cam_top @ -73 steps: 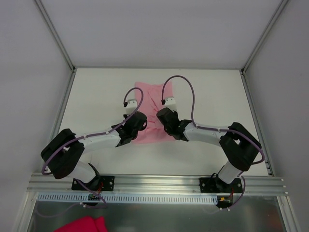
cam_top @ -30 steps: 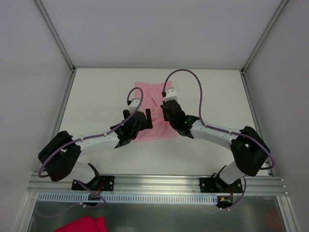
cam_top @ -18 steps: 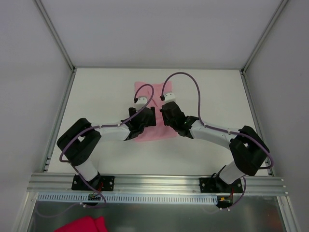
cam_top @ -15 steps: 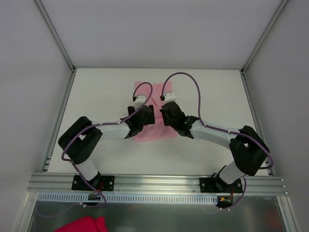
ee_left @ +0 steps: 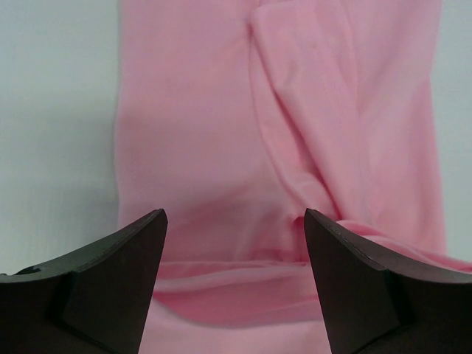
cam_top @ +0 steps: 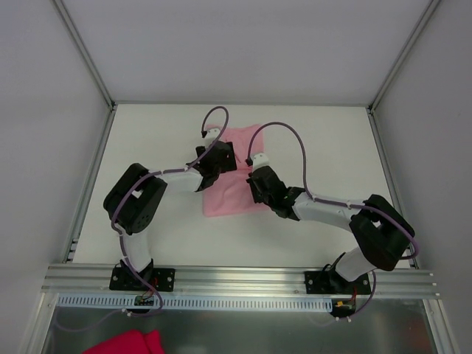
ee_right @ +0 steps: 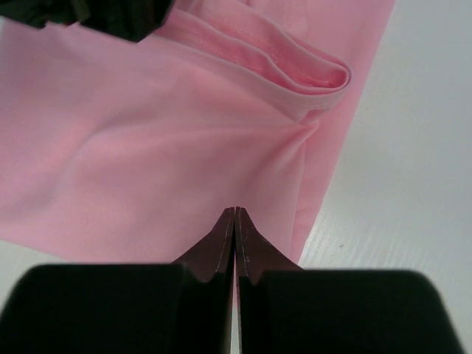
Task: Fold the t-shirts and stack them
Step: Fold the folded rectangular tshirt in 1/3 of the way
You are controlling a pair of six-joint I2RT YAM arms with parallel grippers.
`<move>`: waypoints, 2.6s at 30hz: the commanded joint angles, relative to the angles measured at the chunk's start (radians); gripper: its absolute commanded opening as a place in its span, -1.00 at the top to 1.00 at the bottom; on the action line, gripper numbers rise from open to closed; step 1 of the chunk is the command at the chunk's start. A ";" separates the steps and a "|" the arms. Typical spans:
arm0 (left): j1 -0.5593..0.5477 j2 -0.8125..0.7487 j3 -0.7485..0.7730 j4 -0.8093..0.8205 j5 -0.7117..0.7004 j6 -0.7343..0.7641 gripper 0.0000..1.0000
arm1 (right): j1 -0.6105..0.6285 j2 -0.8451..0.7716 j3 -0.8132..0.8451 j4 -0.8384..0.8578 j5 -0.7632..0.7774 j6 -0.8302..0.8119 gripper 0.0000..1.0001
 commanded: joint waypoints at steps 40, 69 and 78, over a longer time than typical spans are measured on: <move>-0.071 -0.470 -0.207 0.093 0.146 0.109 -0.53 | 0.284 -0.062 -0.144 0.015 0.275 0.037 0.98; -0.068 -0.473 -0.184 0.070 0.055 0.192 -0.57 | 0.043 0.138 -0.123 0.192 0.010 -0.048 0.98; -0.068 -0.612 -0.208 -0.004 0.008 0.191 -0.60 | 0.224 -0.014 -0.282 0.118 0.038 0.098 0.98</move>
